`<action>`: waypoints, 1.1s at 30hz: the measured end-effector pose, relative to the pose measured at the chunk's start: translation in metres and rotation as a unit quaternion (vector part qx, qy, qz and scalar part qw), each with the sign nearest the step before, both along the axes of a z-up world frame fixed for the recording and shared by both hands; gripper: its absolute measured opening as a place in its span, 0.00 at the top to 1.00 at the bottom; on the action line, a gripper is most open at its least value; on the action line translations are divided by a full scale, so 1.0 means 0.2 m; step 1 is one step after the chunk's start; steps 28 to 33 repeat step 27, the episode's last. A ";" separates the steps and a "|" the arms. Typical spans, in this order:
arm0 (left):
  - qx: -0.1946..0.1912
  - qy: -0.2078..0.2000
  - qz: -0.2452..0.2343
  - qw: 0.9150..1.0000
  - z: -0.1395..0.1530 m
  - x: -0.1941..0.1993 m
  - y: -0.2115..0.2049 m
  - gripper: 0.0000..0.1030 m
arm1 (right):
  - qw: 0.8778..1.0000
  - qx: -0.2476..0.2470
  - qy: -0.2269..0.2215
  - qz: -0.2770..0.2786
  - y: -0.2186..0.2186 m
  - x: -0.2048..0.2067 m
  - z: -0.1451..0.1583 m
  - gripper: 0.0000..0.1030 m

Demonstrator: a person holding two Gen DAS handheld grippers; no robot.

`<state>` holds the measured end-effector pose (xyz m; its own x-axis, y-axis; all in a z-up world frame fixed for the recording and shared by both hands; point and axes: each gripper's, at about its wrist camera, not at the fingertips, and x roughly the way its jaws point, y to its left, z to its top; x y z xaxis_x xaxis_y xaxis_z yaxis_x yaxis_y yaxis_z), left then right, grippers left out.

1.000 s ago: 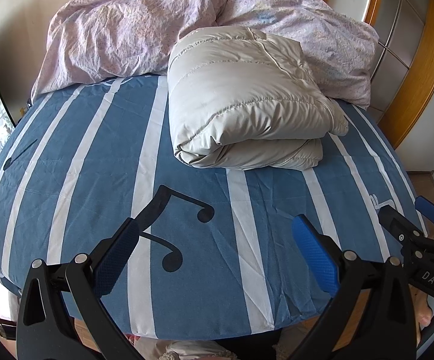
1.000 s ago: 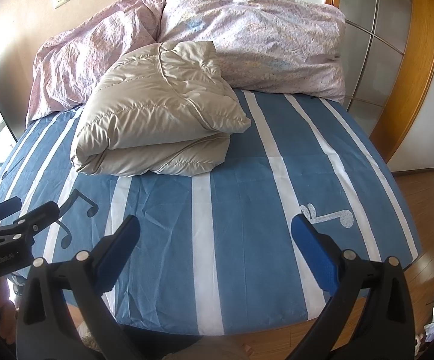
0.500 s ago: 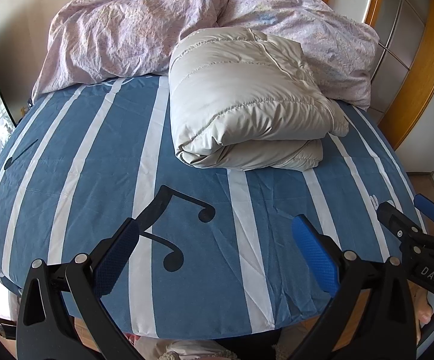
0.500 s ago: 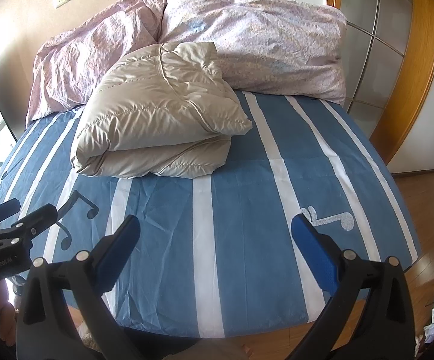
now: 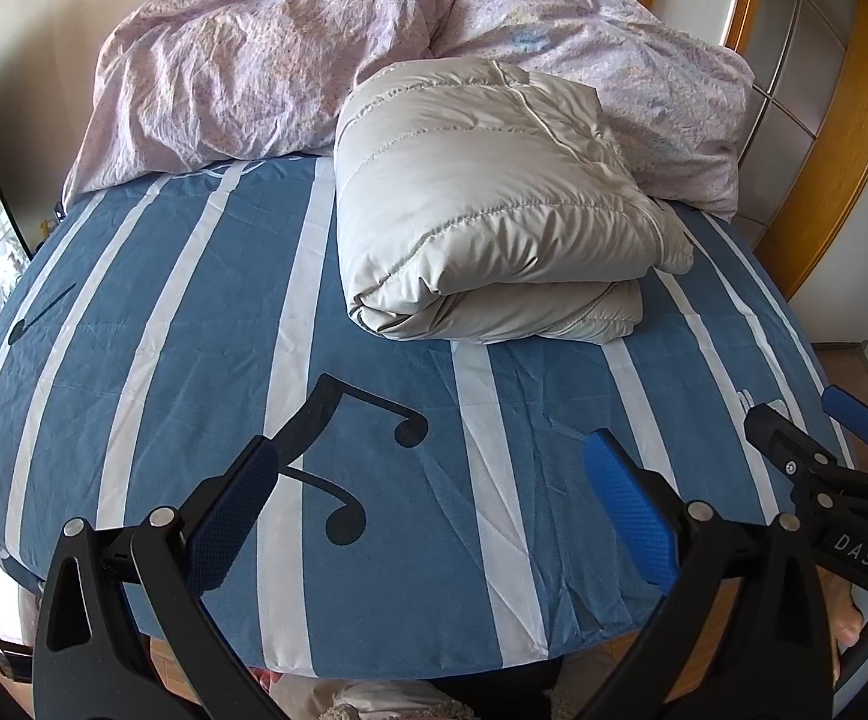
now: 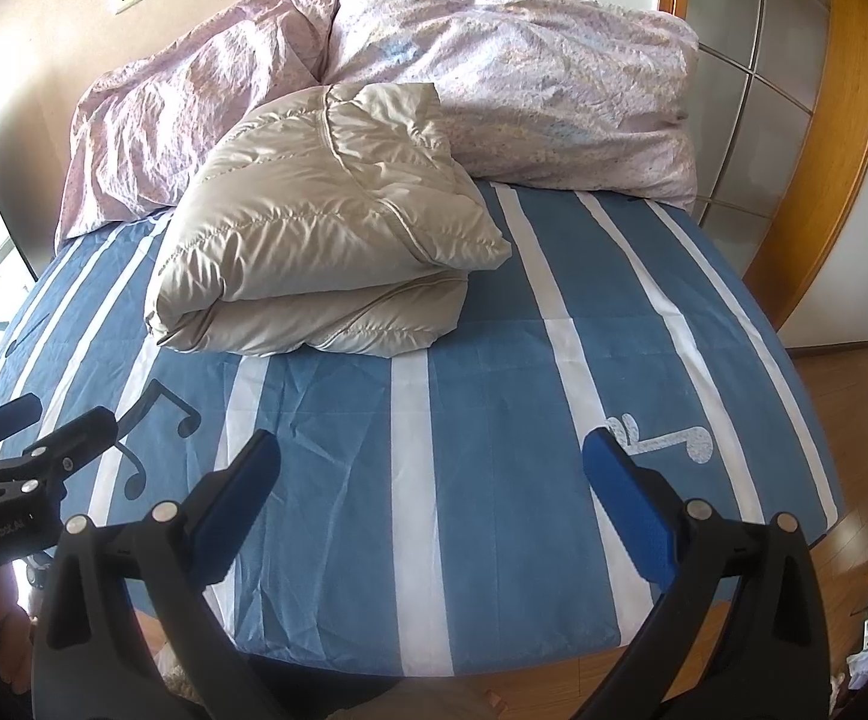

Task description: Fold large clothes

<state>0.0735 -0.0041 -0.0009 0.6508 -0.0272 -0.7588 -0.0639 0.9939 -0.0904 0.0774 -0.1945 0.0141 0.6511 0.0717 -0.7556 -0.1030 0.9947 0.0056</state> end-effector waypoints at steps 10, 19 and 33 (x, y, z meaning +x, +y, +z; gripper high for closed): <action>0.003 -0.003 -0.001 1.000 0.00 0.00 -0.01 0.01 | 1.000 0.000 0.000 0.000 0.00 0.00 0.00 0.02; 0.003 -0.004 -0.002 1.000 0.01 0.00 0.00 0.01 | 1.000 0.000 0.000 0.002 0.00 0.00 -0.01 0.02; 0.003 -0.004 -0.002 1.000 0.01 0.00 -0.01 0.01 | 1.000 0.000 0.000 0.001 0.00 0.01 -0.01 0.02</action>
